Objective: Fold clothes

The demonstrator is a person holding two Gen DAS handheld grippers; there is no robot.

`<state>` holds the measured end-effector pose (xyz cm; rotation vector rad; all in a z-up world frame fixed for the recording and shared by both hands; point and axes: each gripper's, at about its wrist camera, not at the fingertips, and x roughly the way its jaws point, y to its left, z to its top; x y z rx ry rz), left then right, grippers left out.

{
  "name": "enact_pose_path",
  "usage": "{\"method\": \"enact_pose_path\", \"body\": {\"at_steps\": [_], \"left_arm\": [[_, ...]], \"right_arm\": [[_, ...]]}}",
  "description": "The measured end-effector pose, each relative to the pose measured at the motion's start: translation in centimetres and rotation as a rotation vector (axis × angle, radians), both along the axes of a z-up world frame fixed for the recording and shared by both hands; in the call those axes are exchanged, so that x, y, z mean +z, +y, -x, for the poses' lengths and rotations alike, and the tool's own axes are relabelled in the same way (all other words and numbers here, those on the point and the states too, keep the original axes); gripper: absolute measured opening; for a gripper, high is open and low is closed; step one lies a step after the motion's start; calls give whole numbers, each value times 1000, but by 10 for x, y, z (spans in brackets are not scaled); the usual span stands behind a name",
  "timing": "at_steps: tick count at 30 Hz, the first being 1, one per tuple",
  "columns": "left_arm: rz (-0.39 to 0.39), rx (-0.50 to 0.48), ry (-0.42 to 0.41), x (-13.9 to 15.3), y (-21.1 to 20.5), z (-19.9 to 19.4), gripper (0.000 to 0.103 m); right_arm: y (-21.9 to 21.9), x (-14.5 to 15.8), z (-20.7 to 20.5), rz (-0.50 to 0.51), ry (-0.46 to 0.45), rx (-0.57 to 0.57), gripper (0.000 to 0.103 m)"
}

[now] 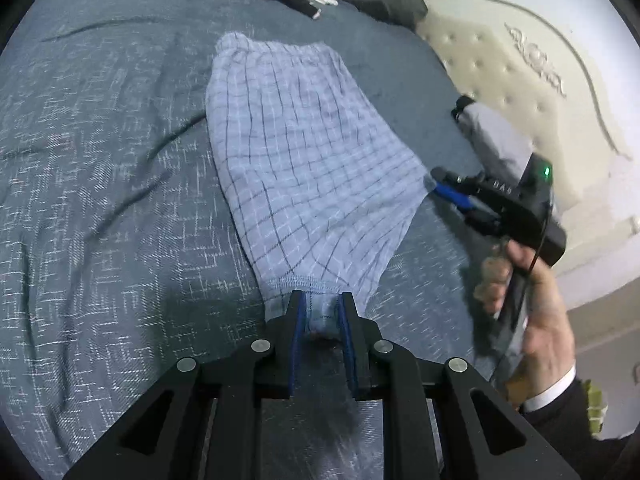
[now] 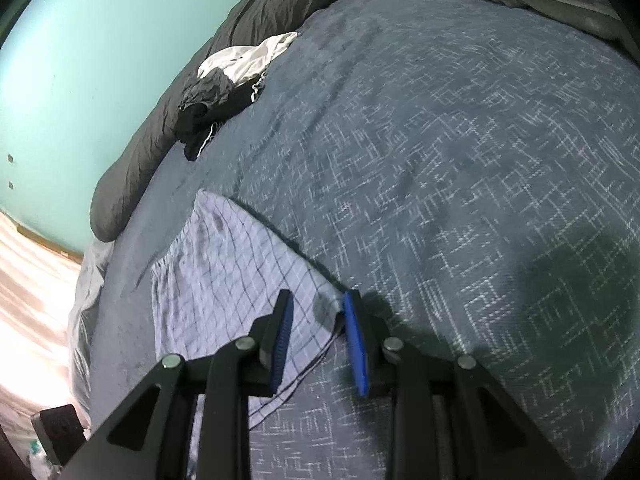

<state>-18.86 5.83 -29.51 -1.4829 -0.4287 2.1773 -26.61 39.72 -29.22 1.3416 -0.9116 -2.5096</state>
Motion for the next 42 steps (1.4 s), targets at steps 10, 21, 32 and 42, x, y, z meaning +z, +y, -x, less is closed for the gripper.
{"method": "enact_pose_path", "body": {"at_steps": [10, 21, 32, 42], "left_arm": [[64, -21, -12, -12, 0, -4, 17], [77, -25, -23, -17, 1, -5, 17], [45, 5, -26, -4, -3, -4, 18], [5, 63, 30, 17, -25, 12, 20]], "right_arm": [[2, 3, 3, -15, 23, -8, 2], [17, 0, 1, 7, 4, -51, 1], [17, -15, 6, -2, -59, -67, 1], [17, -6, 8, -91, -114, -105, 2]]}}
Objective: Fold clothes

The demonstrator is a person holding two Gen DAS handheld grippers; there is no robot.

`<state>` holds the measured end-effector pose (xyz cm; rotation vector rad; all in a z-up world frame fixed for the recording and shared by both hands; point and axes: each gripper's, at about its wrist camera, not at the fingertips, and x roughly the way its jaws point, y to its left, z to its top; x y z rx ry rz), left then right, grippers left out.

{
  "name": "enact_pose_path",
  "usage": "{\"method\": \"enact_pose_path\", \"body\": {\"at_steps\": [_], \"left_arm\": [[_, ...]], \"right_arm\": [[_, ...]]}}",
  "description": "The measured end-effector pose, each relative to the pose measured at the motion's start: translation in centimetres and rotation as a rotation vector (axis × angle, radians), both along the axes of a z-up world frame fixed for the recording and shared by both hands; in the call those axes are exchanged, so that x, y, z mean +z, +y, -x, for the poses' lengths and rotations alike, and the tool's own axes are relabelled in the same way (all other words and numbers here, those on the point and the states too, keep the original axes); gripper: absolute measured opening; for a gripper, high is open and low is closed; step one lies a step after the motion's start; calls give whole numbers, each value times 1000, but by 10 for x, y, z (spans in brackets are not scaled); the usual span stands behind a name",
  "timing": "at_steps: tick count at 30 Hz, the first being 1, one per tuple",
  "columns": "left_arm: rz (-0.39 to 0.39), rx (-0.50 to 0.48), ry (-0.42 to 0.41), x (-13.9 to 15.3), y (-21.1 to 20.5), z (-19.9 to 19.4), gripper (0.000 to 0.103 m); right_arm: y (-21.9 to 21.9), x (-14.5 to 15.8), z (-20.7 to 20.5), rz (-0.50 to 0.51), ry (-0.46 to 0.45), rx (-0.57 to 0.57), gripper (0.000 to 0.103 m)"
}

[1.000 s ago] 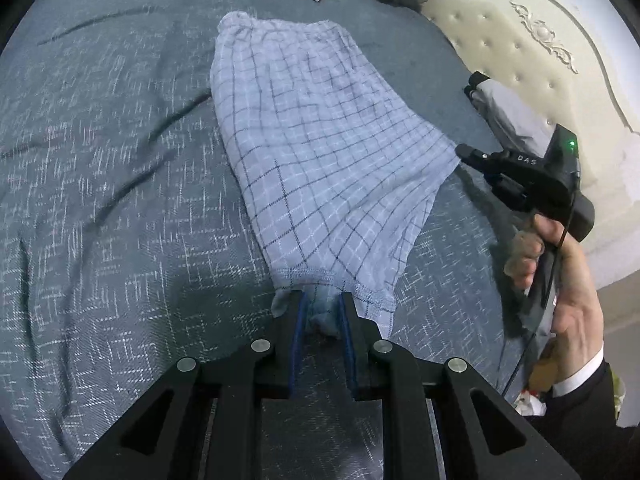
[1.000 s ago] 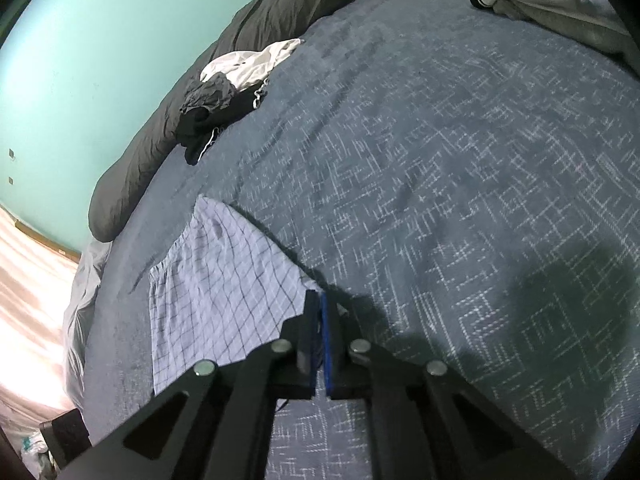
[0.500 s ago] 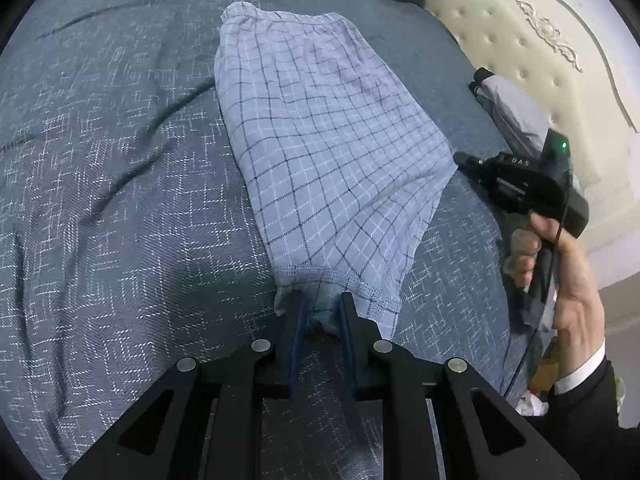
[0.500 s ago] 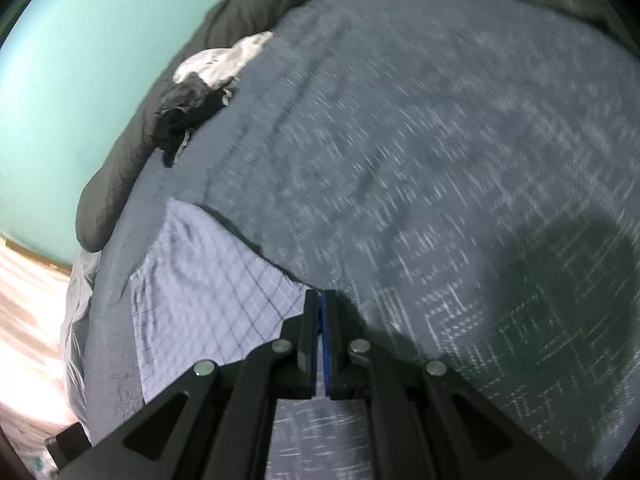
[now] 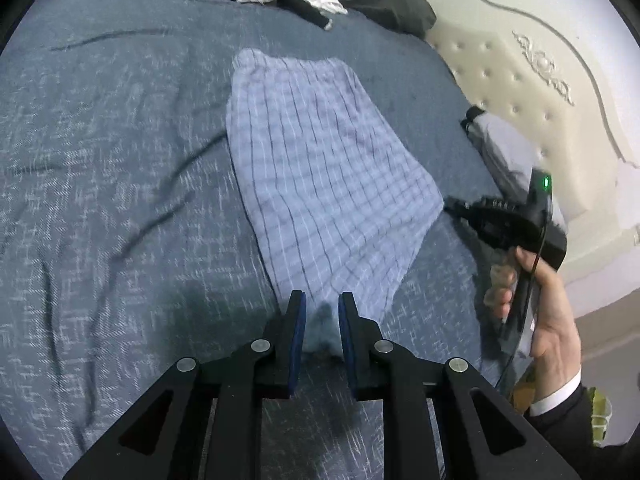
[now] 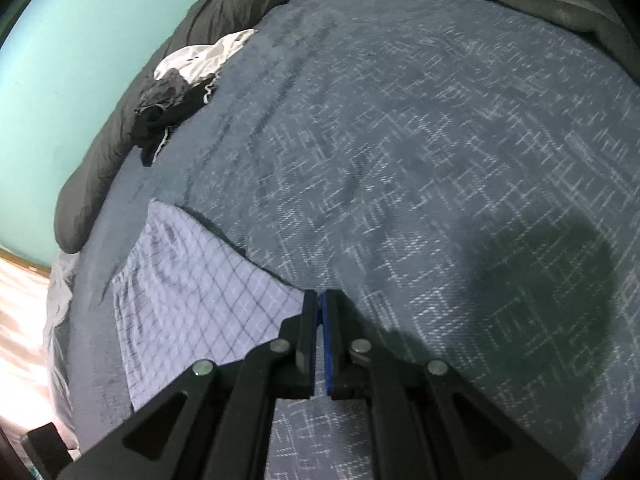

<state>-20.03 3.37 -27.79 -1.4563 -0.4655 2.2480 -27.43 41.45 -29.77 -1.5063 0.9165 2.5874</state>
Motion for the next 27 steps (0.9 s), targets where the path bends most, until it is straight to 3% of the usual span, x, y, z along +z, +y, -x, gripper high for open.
{"method": "enact_pose_path", "body": {"at_steps": [7, 13, 15, 20, 27], "left_arm": [[13, 58, -9, -4, -23, 40, 23], [8, 69, -22, -7, -27, 89, 30], [4, 67, -26, -8, -25, 106, 30], [-17, 81, -40, -14, -26, 144, 30], [-56, 123, -74, -26, -40, 180, 30]], "right_arm": [[17, 14, 2, 11, 35, -65, 3], [9, 22, 17, 73, 72, -36, 5], [2, 25, 24, 88, 84, -8, 6], [-18, 31, 39, 126, 110, 92, 25], [-44, 29, 64, 180, 85, 228, 27]]}}
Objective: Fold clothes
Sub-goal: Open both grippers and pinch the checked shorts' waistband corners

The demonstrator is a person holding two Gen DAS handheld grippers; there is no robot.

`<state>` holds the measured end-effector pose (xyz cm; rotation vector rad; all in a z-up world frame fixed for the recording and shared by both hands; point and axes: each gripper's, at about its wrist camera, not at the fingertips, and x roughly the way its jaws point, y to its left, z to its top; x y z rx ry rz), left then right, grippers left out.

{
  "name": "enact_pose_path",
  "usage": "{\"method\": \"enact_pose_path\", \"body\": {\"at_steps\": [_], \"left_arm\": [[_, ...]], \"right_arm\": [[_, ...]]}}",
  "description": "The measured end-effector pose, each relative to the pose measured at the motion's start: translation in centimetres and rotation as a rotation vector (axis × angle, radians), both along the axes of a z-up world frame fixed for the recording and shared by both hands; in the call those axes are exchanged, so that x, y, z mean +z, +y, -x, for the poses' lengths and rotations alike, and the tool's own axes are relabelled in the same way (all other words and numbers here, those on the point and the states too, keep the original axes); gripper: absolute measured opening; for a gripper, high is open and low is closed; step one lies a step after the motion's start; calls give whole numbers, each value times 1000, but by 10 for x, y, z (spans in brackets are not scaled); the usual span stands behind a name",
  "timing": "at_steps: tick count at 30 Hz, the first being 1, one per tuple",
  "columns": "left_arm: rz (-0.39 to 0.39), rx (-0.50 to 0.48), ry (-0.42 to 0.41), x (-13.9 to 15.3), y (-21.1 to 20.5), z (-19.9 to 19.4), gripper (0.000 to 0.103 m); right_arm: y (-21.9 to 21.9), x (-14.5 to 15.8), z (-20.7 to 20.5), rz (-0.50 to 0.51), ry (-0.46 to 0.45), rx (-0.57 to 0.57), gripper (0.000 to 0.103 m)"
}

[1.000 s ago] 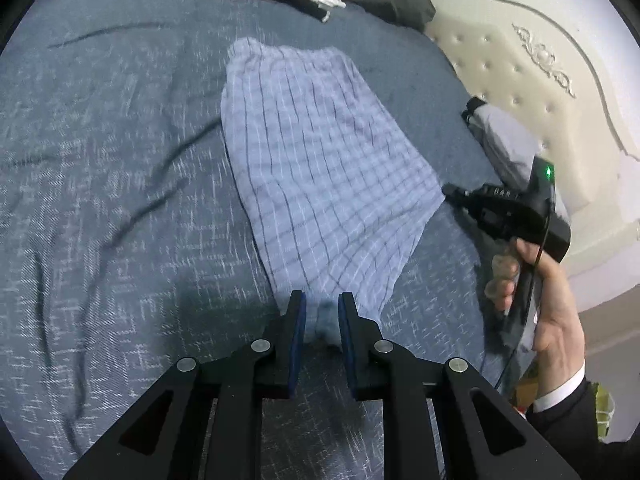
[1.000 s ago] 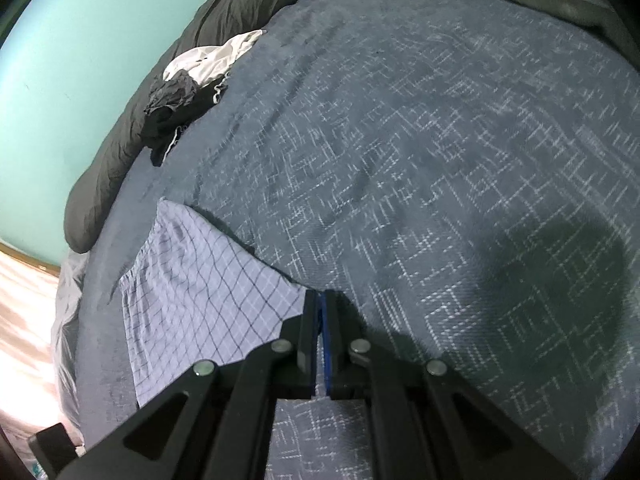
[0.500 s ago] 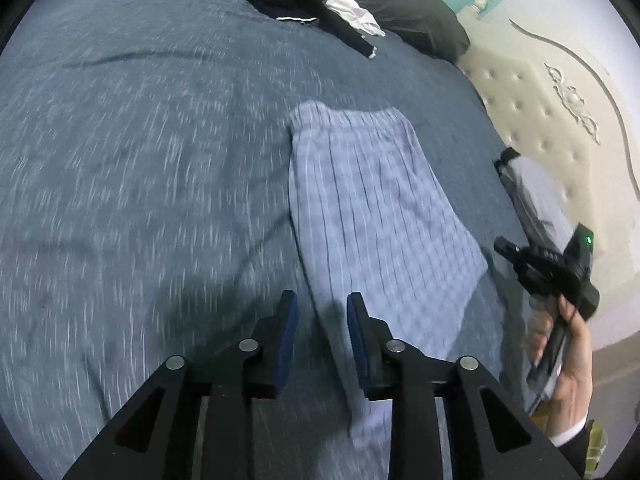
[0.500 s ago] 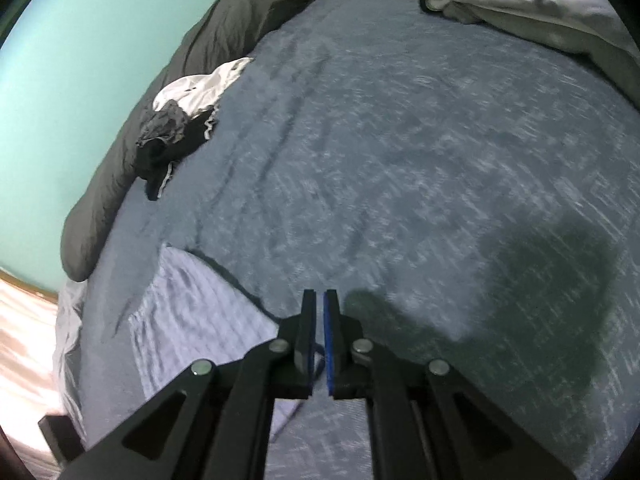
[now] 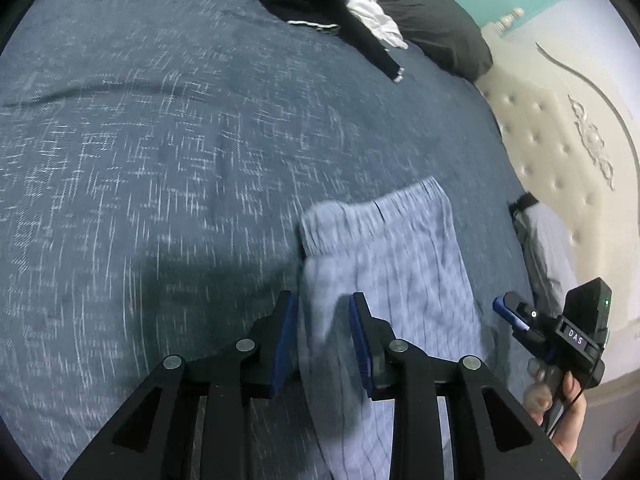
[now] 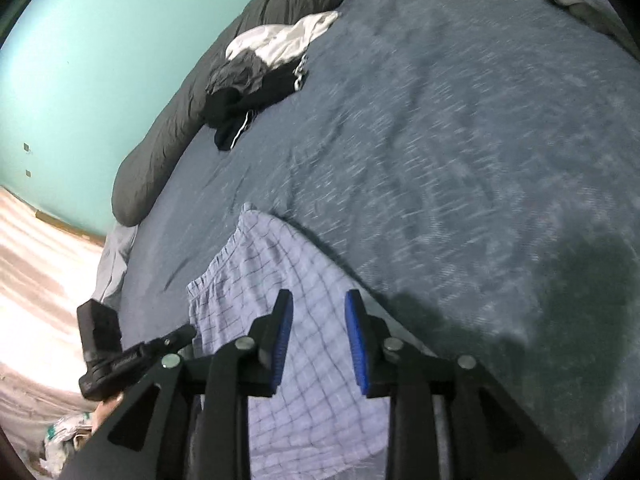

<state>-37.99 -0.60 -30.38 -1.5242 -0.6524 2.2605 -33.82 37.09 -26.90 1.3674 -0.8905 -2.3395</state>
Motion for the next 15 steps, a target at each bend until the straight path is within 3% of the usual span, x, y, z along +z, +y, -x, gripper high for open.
{"method": "enact_pose_path", "body": {"at_steps": [4, 7, 15], "left_arm": [[-28, 14, -16, -6, -2, 13, 30], [-59, 23, -32, -9, -1, 19, 30], [-118, 42, -61, -14, -4, 34, 30]], "right_arm": [[-11, 8, 32, -12, -9, 41, 28], [-26, 12, 60, -43, -32, 102, 46], [-72, 19, 117, -165, -83, 275, 49]]}}
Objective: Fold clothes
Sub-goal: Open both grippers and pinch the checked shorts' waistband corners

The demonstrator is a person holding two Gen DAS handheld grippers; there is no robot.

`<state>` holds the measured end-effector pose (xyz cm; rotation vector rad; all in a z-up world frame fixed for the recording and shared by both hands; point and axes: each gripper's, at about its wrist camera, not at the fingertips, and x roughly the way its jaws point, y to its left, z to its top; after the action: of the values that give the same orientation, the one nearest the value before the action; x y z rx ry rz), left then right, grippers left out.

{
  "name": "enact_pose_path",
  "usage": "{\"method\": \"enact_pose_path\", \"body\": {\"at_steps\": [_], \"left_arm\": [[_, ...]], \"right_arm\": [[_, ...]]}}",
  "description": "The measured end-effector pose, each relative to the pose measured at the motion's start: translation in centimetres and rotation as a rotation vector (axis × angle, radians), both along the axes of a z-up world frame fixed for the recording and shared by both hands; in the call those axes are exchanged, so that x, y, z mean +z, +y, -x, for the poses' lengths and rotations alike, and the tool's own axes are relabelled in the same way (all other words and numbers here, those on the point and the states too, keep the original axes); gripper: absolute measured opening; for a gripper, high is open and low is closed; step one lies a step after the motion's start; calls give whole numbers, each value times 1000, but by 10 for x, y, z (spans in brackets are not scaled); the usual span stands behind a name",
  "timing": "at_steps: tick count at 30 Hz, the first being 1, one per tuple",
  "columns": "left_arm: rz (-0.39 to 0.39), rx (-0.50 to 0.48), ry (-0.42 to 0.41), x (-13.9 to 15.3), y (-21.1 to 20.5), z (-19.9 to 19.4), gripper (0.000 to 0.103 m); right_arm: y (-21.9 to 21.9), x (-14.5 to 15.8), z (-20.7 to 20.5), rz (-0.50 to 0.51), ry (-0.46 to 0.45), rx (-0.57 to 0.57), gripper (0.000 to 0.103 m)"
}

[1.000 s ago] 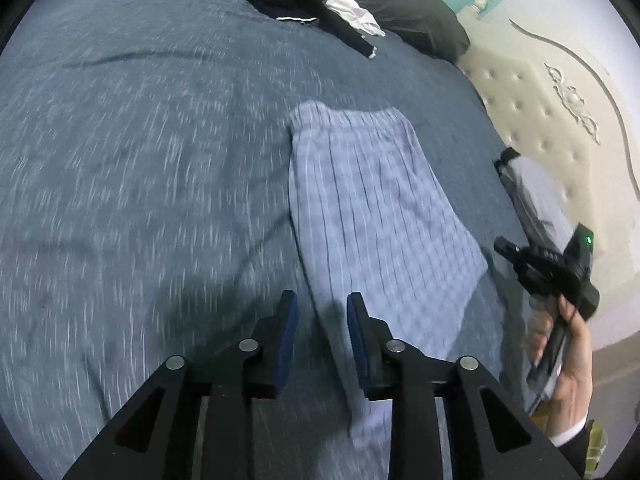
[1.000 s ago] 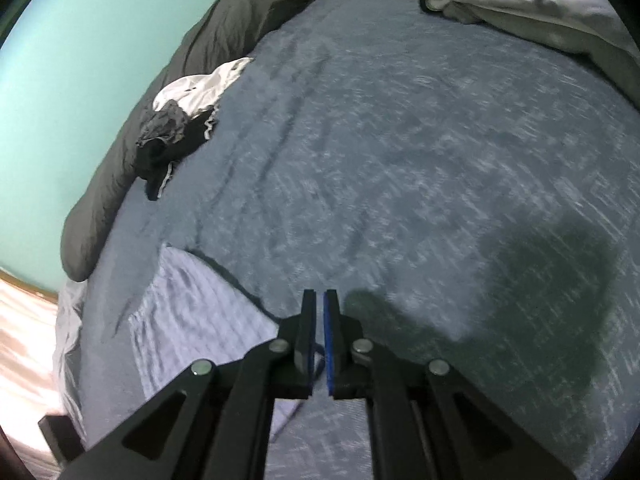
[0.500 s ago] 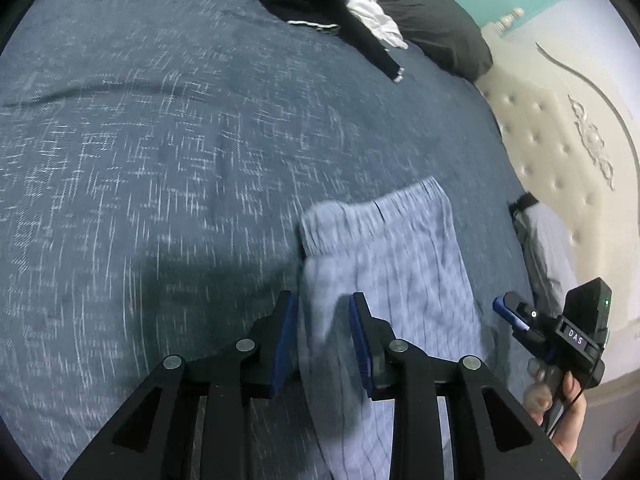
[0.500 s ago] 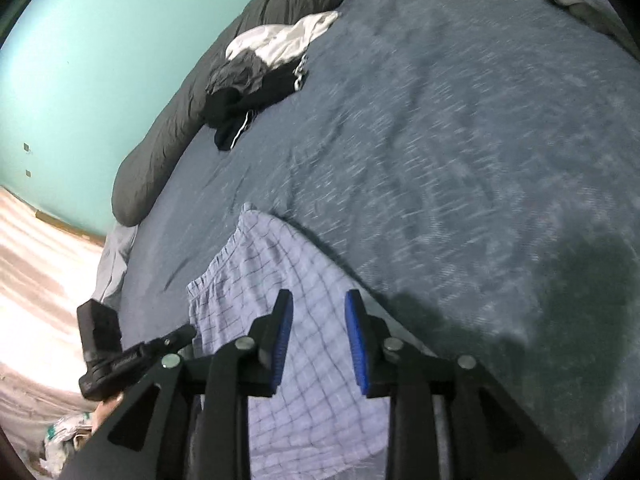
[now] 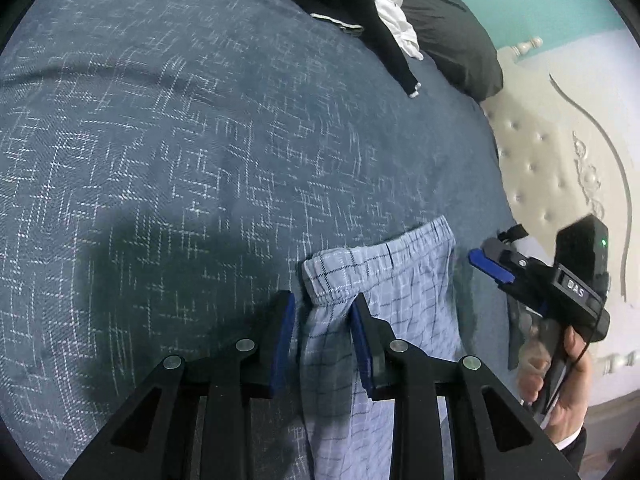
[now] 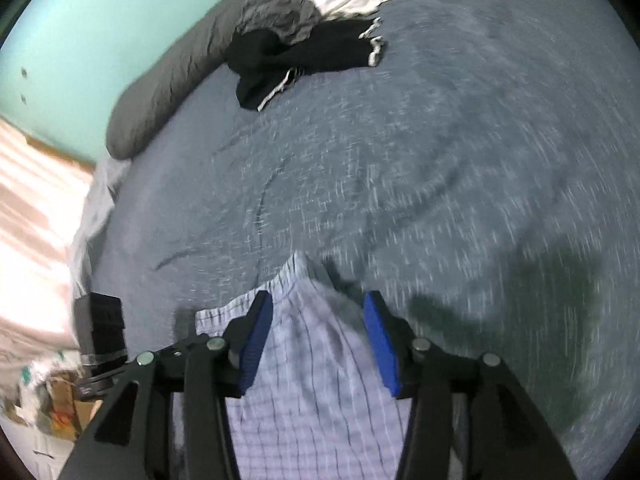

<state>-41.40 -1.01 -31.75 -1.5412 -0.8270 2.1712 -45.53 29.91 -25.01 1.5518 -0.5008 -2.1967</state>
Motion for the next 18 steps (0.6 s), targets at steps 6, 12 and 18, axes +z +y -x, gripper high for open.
{"method": "enact_pose_path", "body": {"at_steps": [6, 12, 18], "left_arm": [[-16, 13, 0, 3, -3, -3, 30], [-44, 7, 23, 16, -3, -5, 41], [-32, 19, -6, 3, 2, 10, 42]], "right_arm": [[-22, -16, 24, -54, -50, 69, 49], [-28, -28, 31, -53, -86, 92, 49], [-35, -37, 36, -69, -97, 120, 49]]}}
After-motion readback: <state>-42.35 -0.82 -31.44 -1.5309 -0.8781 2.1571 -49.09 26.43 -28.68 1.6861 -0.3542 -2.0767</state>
